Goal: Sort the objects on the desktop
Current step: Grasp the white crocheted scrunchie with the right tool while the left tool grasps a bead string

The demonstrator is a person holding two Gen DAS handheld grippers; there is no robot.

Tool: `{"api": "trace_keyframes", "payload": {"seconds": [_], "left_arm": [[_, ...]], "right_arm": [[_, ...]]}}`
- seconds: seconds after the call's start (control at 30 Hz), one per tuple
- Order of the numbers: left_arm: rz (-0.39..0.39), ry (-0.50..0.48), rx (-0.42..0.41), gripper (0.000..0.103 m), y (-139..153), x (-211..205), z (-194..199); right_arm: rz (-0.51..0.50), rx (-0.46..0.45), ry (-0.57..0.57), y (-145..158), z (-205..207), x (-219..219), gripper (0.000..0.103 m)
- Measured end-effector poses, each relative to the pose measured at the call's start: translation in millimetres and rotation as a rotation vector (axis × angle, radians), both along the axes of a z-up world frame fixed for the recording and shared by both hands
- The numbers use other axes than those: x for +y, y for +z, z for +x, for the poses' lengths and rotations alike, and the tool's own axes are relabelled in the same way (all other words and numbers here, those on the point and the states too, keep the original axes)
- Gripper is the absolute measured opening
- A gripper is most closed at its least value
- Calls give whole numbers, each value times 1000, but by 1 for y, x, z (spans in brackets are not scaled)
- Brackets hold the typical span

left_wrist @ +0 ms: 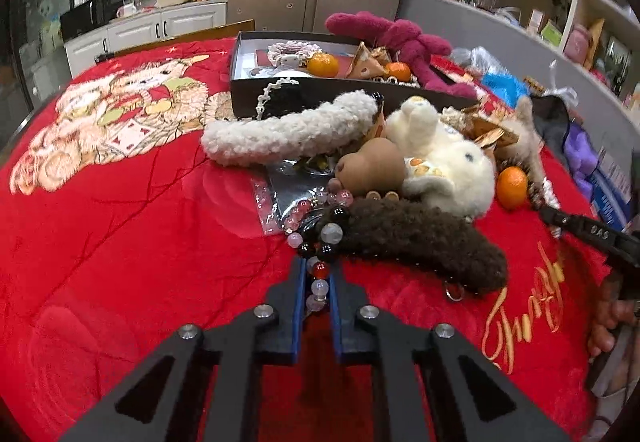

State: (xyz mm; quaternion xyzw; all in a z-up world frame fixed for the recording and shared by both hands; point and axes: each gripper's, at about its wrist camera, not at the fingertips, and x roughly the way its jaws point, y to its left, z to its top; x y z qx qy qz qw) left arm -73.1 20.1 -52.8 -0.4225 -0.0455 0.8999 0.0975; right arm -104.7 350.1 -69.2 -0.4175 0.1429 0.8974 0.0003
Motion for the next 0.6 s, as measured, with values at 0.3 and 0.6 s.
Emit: {"api": "trace_keyframes", "payload": {"seconds": [0.3, 0.6], "left_arm": [[-11, 21, 41, 10, 13, -9, 20], [24, 57, 106, 10, 43, -33, 49]], "right_arm": [[-16, 64, 15, 18, 18, -9, 11], [-35, 147, 68, 61, 46, -26, 11]]}}
